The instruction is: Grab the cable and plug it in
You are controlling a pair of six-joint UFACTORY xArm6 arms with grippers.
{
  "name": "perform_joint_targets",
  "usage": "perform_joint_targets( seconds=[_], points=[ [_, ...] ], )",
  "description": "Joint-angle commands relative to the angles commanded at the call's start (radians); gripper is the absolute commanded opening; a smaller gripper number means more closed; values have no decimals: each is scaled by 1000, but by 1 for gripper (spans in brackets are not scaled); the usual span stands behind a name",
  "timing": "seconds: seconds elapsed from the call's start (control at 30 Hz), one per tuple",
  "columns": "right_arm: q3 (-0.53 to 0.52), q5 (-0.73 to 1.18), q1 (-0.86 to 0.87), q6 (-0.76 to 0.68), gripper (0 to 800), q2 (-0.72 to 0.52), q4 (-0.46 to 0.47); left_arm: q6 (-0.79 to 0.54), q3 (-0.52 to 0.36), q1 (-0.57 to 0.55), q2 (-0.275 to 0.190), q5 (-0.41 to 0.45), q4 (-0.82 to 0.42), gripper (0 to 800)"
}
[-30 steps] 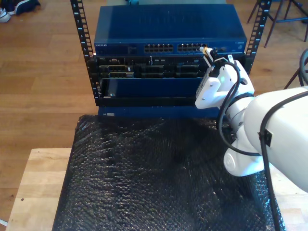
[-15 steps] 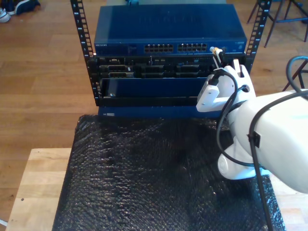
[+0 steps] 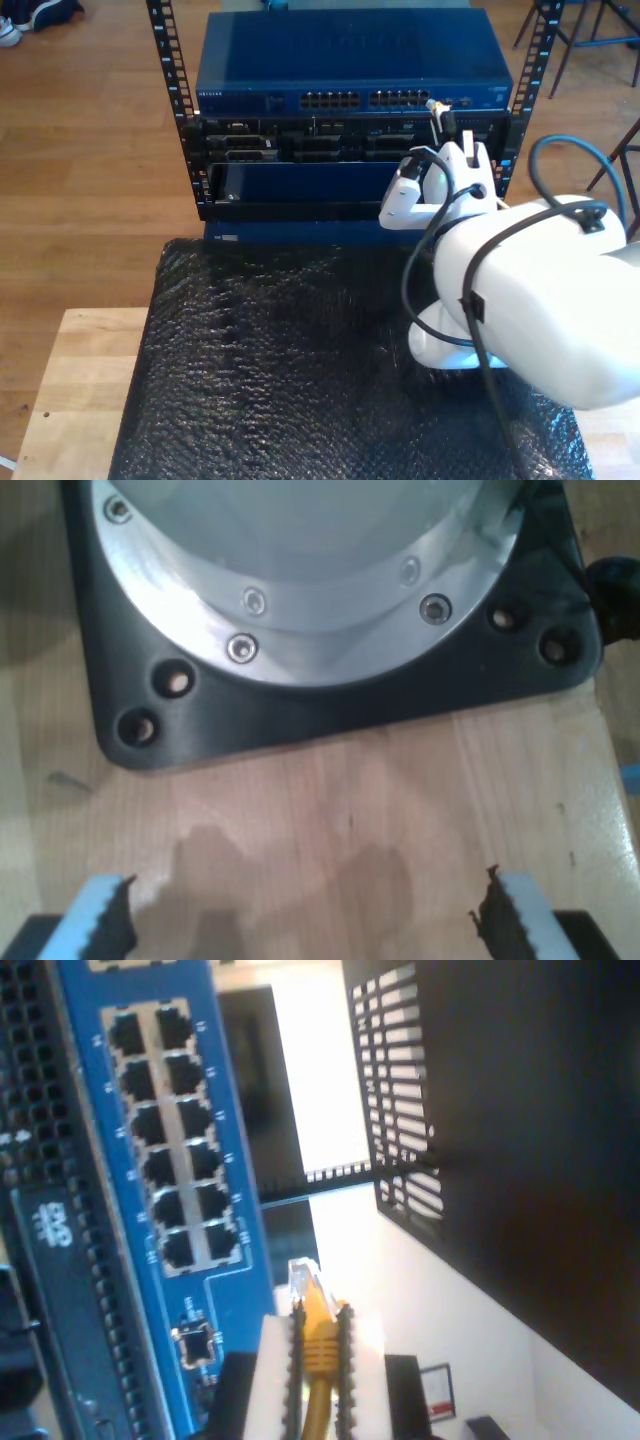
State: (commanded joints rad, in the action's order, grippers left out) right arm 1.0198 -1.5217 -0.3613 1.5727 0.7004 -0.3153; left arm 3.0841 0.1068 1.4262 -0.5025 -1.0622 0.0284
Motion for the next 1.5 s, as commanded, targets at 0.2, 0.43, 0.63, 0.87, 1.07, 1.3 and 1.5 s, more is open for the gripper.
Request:
perform_joint_targets(
  seconds=[0.2, 0.43, 0.63, 0.87, 1.07, 1.3, 1.5],
  points=[
    [43, -9, -35, 35, 0, 28, -71, 0, 0, 0, 0, 0, 0, 800],
    [63, -9, -51, 44, 0, 38, -114, 0, 0, 0, 0, 0, 0, 800],
    [112, -8, -57, 91, 0, 71, -158, 0, 0, 0, 0, 0, 0, 800],
    [121, -5, -57, 123, 0, 81, -167, 0, 0, 0, 0, 0, 0, 800],
    [126, 8, -57, 126, 0, 81, -176, 0, 0, 0, 0, 0, 0, 800],
    [146, 44, -58, 127, 0, 81, -178, 0, 0, 0, 0, 0, 0, 800],
    [178, 68, -60, 127, 0, 95, -183, 0, 0, 0, 0, 0, 0, 800]
  ],
)
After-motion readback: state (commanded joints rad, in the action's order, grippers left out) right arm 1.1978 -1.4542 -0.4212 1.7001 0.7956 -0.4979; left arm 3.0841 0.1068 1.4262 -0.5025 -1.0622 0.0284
